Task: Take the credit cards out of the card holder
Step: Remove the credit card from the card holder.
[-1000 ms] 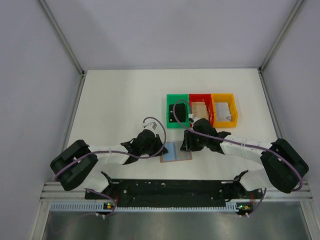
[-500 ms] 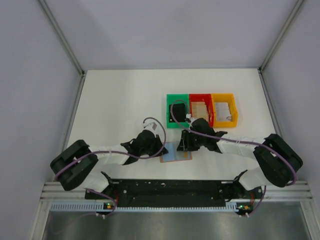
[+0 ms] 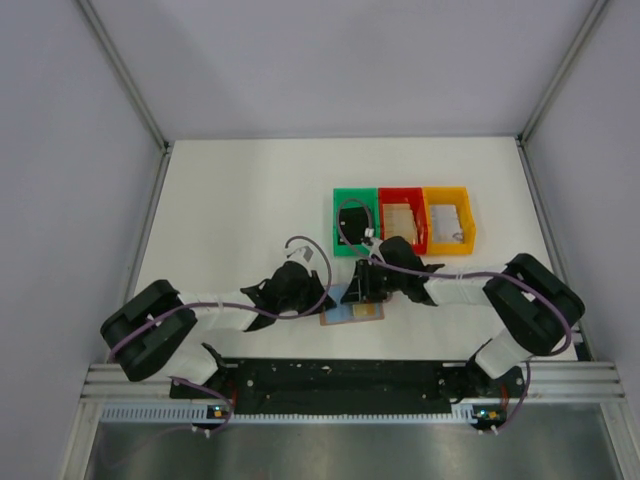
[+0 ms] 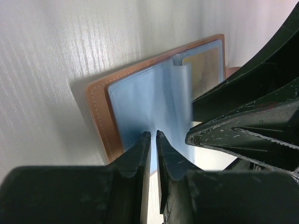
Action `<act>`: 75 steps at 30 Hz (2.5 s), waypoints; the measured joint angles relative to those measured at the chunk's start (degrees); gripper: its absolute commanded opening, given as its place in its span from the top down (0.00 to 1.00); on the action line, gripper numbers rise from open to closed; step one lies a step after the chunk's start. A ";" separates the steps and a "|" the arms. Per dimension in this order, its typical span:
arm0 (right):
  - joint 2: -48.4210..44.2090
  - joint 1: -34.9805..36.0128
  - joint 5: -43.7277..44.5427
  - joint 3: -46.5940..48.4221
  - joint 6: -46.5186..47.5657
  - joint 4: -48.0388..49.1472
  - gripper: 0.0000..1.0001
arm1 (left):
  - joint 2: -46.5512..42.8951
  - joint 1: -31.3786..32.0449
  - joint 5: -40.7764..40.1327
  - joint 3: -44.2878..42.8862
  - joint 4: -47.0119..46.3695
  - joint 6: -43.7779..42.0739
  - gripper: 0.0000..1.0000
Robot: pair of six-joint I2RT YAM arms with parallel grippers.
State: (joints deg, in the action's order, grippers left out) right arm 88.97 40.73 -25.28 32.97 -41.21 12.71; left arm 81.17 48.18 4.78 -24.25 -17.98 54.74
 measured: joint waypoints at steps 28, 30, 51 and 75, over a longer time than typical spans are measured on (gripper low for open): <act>2.99 3.72 -5.49 12.20 2.32 -4.42 0.69 | -23.34 0.37 -9.62 10.25 1.64 4.28 0.85; 2.16 3.89 -4.00 14.49 3.87 -7.17 0.69 | -25.11 0.39 -10.49 10.78 2.62 4.55 0.85; -10.78 -7.48 2.86 -0.42 11.04 -14.84 0.73 | -5.55 4.50 -0.90 -3.65 -0.63 3.67 0.70; -7.32 -9.03 -0.24 -3.37 11.06 -8.59 0.74 | 10.29 4.55 -0.48 -7.17 -5.51 7.21 0.63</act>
State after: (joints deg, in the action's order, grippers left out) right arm 81.65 31.70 -25.52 29.61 -30.15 4.12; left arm 91.46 52.73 4.29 -31.42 -23.49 61.95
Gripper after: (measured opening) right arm 0.262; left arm 0.386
